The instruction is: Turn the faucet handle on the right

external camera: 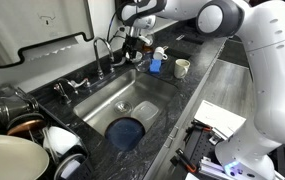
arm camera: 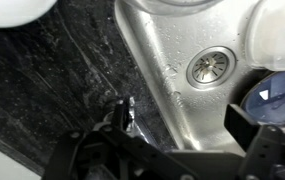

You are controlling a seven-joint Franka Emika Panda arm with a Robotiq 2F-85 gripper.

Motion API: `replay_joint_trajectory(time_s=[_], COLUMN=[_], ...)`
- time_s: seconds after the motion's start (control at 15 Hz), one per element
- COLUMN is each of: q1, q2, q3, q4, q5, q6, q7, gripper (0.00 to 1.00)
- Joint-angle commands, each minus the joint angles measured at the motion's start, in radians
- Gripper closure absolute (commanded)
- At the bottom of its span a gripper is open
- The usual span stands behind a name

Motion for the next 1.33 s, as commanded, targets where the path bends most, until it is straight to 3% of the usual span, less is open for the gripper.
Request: replay_joint_trajectory(time_s=[0.0, 0.27, 0.4, 0.8, 1.27], q1=[-0.026, -0.027, -0.018, 0.026, 0.102], q2=[0.065, 0.124, 0.146, 0.083, -0.018], q3=[0.016, 0.012, -0.001, -0.038, -0.066], q4=[0.133, 0.245, 0.286, 0.208, 0.073], q5=[0.029, 0.030, 0.027, -0.028, -0.166], q6=[-0.255, -0.495, -0.539, -0.402, -0.198], q7=[-0.047, -0.083, -0.061, 0.058, 0.151], gripper=[0.00, 0.00, 0.00, 0.00, 0.00])
